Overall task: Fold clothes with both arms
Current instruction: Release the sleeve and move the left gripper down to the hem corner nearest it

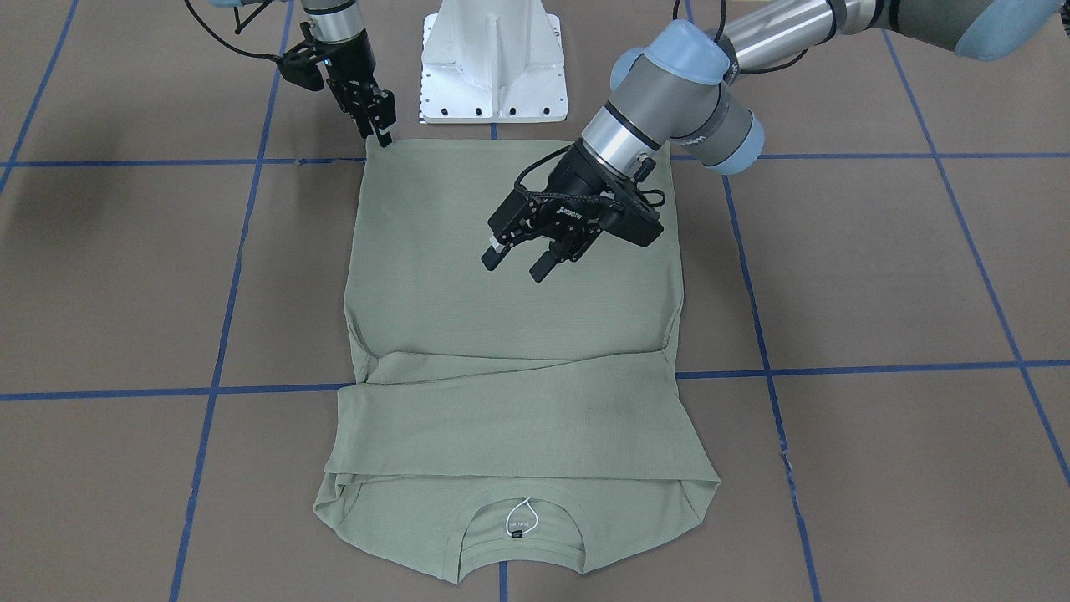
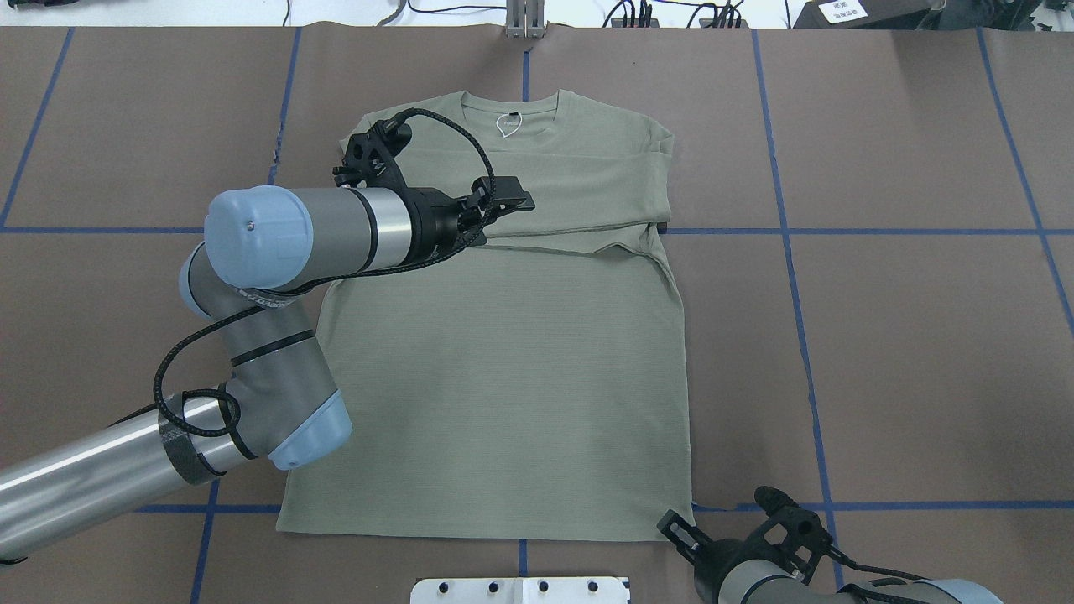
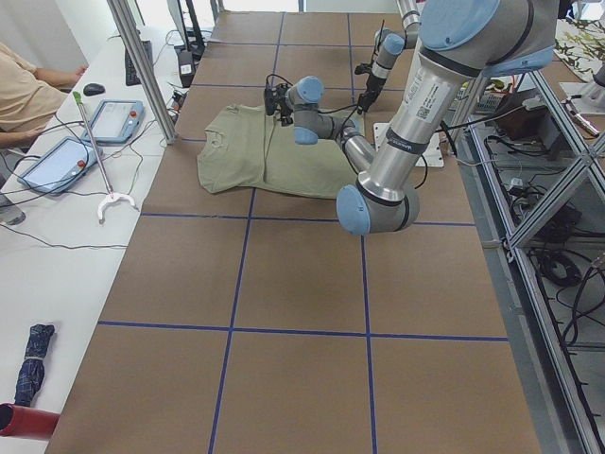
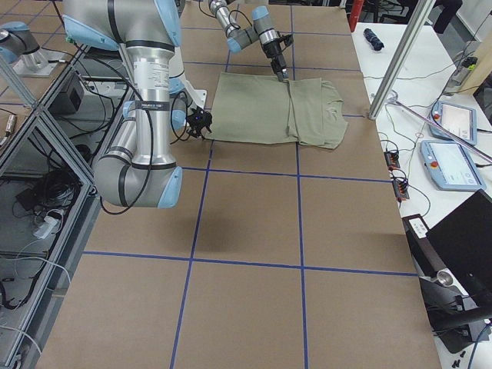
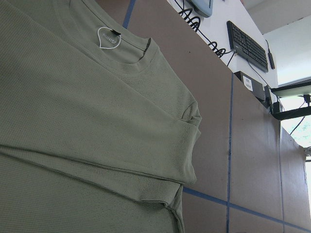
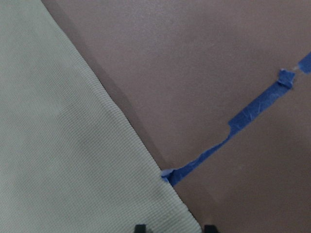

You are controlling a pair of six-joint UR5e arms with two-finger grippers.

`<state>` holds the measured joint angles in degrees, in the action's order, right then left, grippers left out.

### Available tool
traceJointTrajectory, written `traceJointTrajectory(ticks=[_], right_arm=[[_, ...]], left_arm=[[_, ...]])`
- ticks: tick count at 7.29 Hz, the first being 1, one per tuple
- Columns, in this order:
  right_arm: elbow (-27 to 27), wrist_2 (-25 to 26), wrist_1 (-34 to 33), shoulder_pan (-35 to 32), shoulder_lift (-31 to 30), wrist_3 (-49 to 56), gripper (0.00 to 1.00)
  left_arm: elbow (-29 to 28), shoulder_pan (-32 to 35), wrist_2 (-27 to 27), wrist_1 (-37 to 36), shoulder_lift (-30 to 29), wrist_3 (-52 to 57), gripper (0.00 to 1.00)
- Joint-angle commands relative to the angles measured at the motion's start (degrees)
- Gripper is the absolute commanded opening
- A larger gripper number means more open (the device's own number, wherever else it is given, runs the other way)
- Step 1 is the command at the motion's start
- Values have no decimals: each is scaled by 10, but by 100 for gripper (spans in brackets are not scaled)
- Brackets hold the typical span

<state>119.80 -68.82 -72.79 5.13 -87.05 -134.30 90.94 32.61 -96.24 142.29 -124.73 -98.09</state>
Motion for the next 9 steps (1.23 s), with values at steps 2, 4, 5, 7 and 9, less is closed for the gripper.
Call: traceJointTrajectory(ticks=[2,4,5,7,9], right_arm=[[13,0,-1,-2,0,-2,0],[53,-1,-47,-2,0,-1,0],[61,0,-68,0,0,-2,0],[60,-2,-69,1,0,-2,0],[60,-9,-69,1,0,-2,0]], left_arm=[[5,1,0,0,0,-1,91],[45,-6,10,-40,46,-78,91],[103,-41,44,-114,85,-78,91],[218,-123,100,-232,175,-77,90],[273,-187,98,-353,225,-103,91]])
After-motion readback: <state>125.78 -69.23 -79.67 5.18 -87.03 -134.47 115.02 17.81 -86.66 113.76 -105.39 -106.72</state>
